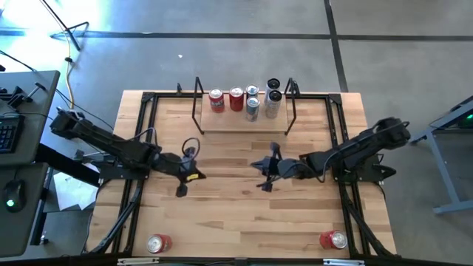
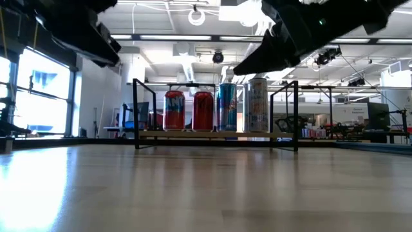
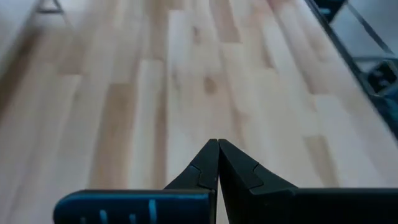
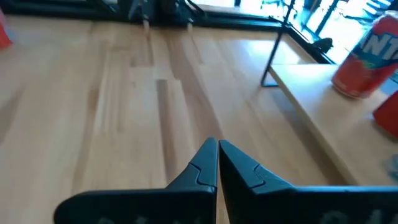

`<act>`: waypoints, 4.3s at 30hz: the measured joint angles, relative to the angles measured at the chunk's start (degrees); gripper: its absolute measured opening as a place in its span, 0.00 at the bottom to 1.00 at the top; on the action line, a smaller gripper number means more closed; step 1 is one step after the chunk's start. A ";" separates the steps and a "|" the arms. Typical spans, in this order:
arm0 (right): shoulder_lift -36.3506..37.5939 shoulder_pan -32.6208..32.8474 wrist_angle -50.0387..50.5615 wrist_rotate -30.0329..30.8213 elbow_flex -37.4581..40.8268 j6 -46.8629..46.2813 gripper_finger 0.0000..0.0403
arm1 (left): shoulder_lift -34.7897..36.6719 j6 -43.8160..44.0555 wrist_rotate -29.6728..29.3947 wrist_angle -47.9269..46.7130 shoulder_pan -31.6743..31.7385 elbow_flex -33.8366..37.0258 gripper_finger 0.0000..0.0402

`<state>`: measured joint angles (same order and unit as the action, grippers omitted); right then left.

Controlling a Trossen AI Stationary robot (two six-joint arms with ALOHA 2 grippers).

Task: Place canned beverage on shelf
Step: Move the red soda can on the center of the table

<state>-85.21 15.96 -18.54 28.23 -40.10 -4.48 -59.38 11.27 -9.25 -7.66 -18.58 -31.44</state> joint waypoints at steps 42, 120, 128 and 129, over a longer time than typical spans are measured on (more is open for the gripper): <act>-1.57 4.09 -16.44 2.22 7.06 0.51 0.00 | -30.72 57.29 12.51 -67.82 -32.97 -48.79 0.14; -1.52 4.07 -13.84 2.22 7.00 0.48 0.00 | -40.73 74.12 20.50 -64.46 -36.90 -55.08 0.74; -1.52 4.07 -13.84 2.22 7.00 0.48 0.00 | -43.05 73.53 20.26 -64.50 -37.88 -55.08 0.74; -1.52 4.07 -13.84 2.22 7.00 0.47 0.00 | -43.44 73.00 20.27 -64.52 -37.86 -55.08 0.74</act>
<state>-86.74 20.03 -32.38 30.46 -33.10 -4.01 -102.83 84.27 11.02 -72.17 -56.45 -86.52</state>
